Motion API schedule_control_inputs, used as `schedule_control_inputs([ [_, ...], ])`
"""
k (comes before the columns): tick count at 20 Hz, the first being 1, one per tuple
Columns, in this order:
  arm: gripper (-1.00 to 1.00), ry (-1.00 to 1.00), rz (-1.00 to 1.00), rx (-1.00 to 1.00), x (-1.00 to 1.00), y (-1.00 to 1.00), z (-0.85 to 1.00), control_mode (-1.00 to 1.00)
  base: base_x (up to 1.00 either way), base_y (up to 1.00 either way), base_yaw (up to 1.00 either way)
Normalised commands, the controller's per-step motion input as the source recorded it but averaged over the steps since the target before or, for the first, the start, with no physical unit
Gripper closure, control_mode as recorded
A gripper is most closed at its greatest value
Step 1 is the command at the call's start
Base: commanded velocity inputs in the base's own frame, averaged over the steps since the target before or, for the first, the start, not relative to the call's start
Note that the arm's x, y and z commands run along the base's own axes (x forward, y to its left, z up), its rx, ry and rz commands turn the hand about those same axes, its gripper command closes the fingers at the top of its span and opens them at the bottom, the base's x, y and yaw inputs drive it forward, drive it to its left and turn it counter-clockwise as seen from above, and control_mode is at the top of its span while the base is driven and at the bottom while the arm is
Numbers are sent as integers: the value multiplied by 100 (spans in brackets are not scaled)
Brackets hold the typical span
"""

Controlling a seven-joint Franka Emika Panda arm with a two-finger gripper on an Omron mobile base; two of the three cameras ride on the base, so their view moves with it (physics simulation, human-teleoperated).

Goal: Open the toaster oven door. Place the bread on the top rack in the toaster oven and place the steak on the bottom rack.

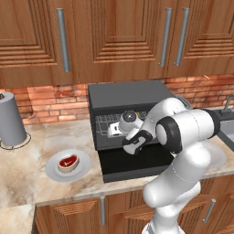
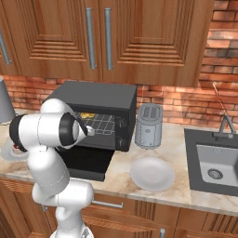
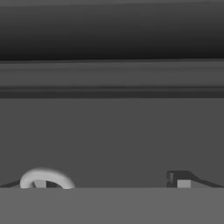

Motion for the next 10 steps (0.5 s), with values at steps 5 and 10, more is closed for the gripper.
schedule_control_inputs([
  [5,100,0,0,0,-3,0,0,-100,0,0,0],
  [10,100,0,0,0,-38,0,0,-100,0,0,0],
])
